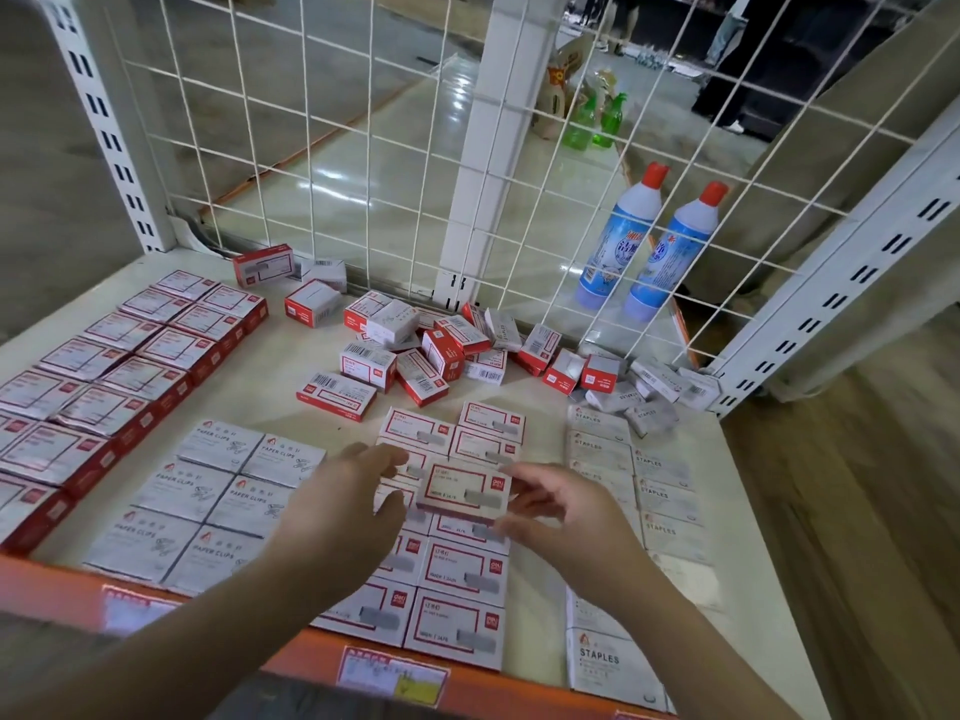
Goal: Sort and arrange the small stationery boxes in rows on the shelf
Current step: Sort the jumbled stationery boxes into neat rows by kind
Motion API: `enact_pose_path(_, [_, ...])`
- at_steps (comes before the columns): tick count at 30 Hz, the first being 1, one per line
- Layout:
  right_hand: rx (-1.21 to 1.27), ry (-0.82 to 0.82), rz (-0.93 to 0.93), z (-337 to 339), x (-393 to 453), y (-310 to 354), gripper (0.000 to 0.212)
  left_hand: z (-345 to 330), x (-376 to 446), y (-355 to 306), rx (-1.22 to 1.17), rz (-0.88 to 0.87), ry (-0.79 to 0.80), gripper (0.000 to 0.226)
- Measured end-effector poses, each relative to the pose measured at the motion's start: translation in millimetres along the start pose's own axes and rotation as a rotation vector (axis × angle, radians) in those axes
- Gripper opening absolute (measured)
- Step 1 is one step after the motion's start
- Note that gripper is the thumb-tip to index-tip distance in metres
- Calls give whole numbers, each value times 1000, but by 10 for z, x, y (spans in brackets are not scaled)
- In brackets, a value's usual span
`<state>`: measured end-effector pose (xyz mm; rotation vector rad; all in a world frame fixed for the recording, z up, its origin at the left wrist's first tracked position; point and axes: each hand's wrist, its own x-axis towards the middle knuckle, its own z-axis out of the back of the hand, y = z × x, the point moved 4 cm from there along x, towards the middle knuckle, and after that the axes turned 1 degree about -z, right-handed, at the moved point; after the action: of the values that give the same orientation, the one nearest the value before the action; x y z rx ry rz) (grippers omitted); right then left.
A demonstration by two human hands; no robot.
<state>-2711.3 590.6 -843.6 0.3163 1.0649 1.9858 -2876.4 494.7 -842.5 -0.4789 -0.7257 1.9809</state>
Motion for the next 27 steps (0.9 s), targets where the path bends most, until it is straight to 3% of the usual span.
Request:
enact_pose_path(13, [-93, 197, 22, -610, -275, 130, 41, 110, -376, 259, 182, 31, 39, 33])
enact_pose_path(27, [-219, 276, 100, -697, -300, 254, 48, 43, -556, 209, 238, 30, 177, 38])
